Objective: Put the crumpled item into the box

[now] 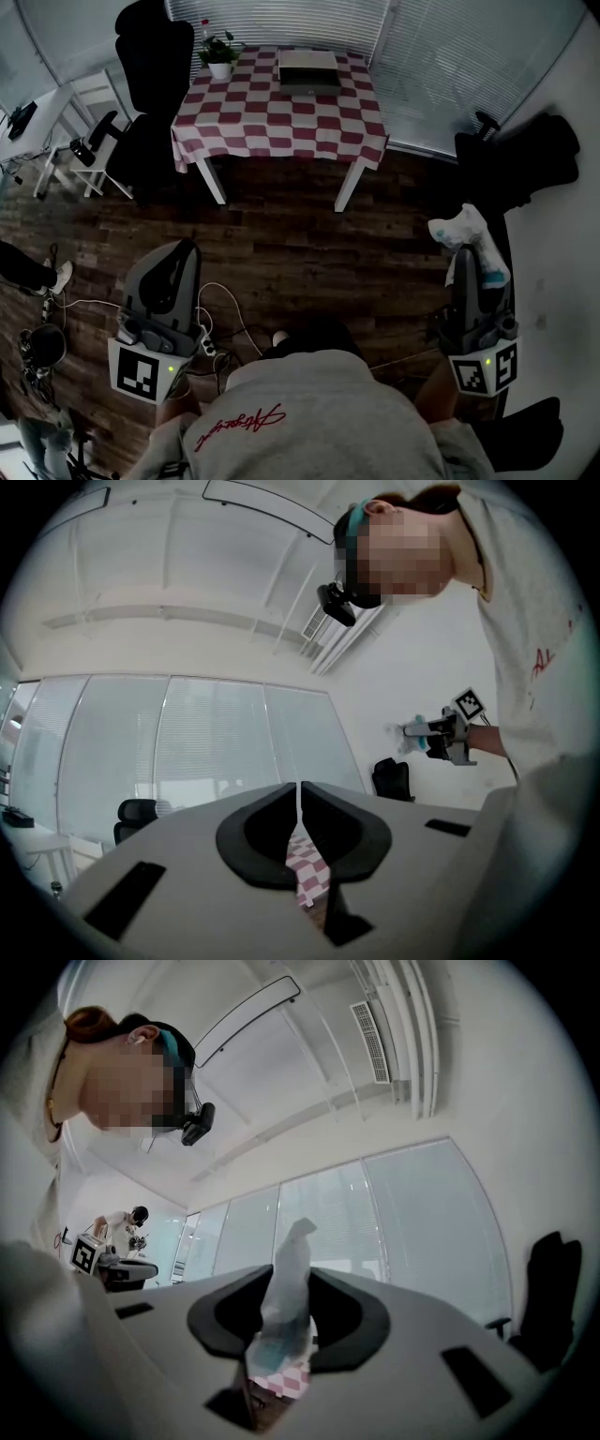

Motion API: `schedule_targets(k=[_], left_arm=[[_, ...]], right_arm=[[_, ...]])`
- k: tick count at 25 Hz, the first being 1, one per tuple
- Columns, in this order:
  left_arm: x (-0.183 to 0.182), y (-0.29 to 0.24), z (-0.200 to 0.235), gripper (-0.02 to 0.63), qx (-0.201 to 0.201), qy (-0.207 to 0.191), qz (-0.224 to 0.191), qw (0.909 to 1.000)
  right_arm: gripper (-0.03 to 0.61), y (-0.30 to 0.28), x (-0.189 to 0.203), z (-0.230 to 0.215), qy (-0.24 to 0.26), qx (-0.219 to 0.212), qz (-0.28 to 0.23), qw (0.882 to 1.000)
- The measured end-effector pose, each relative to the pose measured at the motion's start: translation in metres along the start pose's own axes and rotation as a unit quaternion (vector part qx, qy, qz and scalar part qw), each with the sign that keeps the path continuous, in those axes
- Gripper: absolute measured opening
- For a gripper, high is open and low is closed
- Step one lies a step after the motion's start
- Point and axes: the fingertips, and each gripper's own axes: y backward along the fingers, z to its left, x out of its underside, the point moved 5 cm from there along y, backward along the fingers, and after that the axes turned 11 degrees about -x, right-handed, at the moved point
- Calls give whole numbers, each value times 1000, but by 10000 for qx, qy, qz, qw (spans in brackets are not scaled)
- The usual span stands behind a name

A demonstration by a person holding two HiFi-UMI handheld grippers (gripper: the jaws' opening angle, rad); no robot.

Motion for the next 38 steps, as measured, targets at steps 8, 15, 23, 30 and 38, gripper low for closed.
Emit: schedule_targets(k=[8,15,23,30,38], left_arm=[[3,-7,0,26,93,-6,37,9999],[5,-11,2,26,8,-7,13,10000],[12,-42,6,26,-74,-75,1,9999],[16,-76,9,26,-79,-168,19,9998],[26,-117,19,26,-62,-236,58,9997]], right_arm=[[120,2,5,0,-78,76,83,9999],[120,-8,9,-6,-82,-9,59,9999],[120,-33,20,-33,-107,-95,30,9999],[120,-61,30,-61,-209,-173,-15,9996],[120,-95,43,-91,-274,-212,-38,9994]])
